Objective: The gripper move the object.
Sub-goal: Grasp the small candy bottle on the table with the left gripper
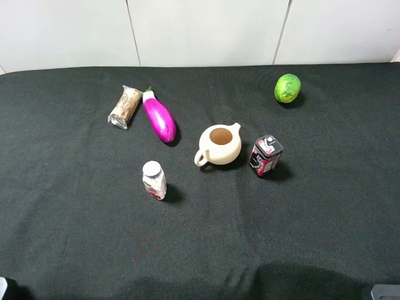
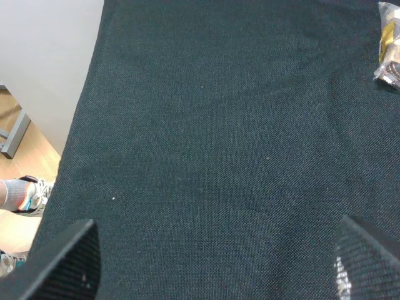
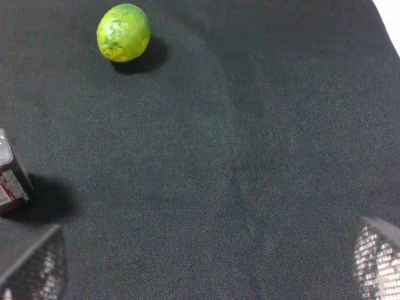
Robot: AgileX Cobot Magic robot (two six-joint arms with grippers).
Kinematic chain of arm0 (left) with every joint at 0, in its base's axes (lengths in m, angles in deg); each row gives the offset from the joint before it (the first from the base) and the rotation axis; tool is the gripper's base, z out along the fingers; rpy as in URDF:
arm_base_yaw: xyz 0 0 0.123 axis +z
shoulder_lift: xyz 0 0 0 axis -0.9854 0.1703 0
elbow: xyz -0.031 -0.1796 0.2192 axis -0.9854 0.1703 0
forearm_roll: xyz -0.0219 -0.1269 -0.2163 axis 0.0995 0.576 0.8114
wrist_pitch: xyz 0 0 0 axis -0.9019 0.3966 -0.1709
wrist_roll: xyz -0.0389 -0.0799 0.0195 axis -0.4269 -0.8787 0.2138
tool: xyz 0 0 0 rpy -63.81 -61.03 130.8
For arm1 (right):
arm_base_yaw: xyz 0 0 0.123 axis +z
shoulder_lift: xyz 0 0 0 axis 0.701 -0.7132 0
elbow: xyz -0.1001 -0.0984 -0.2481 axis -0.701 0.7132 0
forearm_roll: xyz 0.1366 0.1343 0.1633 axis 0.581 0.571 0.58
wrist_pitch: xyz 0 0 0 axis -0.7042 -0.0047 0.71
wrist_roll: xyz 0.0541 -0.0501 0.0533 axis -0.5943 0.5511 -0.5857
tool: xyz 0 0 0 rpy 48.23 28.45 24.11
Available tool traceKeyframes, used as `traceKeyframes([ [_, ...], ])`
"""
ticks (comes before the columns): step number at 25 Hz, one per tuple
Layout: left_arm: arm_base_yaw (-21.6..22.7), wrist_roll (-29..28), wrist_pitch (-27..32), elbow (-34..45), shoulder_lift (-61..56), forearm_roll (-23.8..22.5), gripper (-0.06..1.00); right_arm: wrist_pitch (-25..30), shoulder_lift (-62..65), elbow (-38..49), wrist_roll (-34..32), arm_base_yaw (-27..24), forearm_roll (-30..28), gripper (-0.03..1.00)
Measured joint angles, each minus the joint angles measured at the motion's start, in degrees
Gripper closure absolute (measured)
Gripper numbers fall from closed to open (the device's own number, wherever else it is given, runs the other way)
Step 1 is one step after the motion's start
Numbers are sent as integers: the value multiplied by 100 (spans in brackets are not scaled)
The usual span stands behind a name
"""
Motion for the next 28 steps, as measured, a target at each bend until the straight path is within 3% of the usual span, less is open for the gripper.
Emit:
traceKeyframes([
  [28,0,0,0,0,0,0,15,0,0,0,0,0,0,27],
])
